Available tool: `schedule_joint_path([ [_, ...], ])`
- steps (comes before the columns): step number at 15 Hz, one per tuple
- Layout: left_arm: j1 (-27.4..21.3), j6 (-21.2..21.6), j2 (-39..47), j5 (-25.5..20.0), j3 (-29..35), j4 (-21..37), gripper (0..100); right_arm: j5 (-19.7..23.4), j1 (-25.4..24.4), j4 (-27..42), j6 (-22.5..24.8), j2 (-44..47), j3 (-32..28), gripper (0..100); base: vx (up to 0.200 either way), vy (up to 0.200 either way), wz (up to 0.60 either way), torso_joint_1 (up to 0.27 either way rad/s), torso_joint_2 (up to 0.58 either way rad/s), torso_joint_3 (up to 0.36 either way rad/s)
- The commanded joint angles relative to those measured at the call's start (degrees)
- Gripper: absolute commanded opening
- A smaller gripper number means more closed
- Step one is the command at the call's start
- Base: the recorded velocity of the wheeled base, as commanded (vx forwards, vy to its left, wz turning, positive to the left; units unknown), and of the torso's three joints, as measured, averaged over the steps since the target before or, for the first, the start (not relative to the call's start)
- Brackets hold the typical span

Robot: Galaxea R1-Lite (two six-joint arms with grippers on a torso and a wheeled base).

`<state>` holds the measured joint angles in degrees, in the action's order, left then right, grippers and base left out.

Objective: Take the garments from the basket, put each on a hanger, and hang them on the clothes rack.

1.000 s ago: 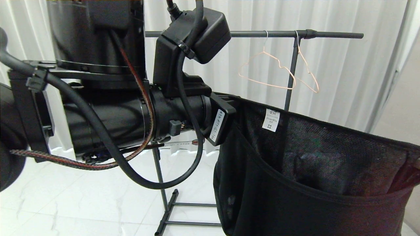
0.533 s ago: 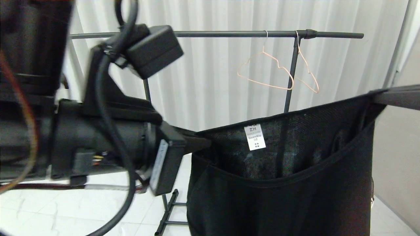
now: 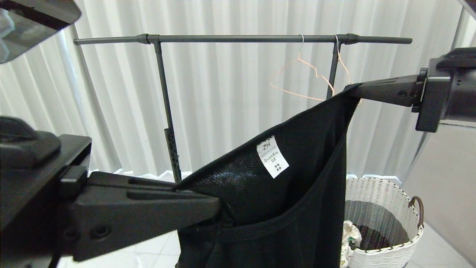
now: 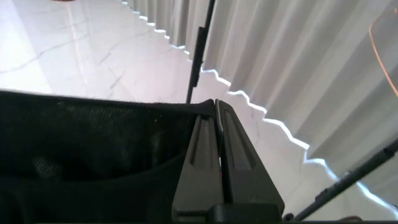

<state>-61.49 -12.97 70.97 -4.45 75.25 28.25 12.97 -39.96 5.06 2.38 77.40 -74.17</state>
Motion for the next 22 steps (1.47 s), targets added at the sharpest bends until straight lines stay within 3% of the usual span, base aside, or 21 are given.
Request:
schedule_joint_path([
  [1, -2.23, -0.04, -0.22, 0.49, 0.16, -0.12, 0, -0.05, -0.64, -0.23, 0.0, 1.44, -0.01, 0, 0.0, 0.0, 0.0, 0.0, 0.0, 0.0],
  [6, -4.25, 1.02, -0.4, 5.33, -1.86, -0.03, 0, -0.31, -1.08, 0.39, 0.0, 1.0, 0.25, 0, 0.0, 0.0, 0.0, 0.0, 0.0, 0.0],
  [8, -1.7, 5.24, -0.05, 9.99, -4.06, -0.21, 0, -0.49, 0.06, 4.17, -0.09, -2.16, 0.6, 0, 0.0, 0.0, 0.0, 0.0, 0.0, 0.0],
  [10, 1.55, 10.69, 0.22, 10.34, -5.12, -1.7, 0, -0.49, 2.78, 10.41, 0.0, -5.94, 0.6, 0, 0.0, 0.0, 0.0, 0.0, 0.0, 0.0],
  [12, 3.57, 14.9, 1.98, 10.25, -7.31, -8.47, 0, -0.31, 4.01, 15.51, -0.09, -11.13, 2.89, 0, 0.0, 0.0, 0.0, 0.0, 0.0, 0.0],
  [15, 4.01, 15.34, 7.34, 10.34, -7.75, -20.07, 0, -0.14, 3.66, 16.74, -0.09, -16.49, 8.78, 0, 0.0, 0.0, 0.0, 0.0, 0.0, 0.0],
  [22, 4.62, 15.34, 7.86, 10.34, -7.66, -20.51, 0, -0.4, 1.2, 16.47, 0.08, -18.16, 10.53, 0, 0.0, 0.0, 0.0, 0.0, 0.0, 0.0],
])
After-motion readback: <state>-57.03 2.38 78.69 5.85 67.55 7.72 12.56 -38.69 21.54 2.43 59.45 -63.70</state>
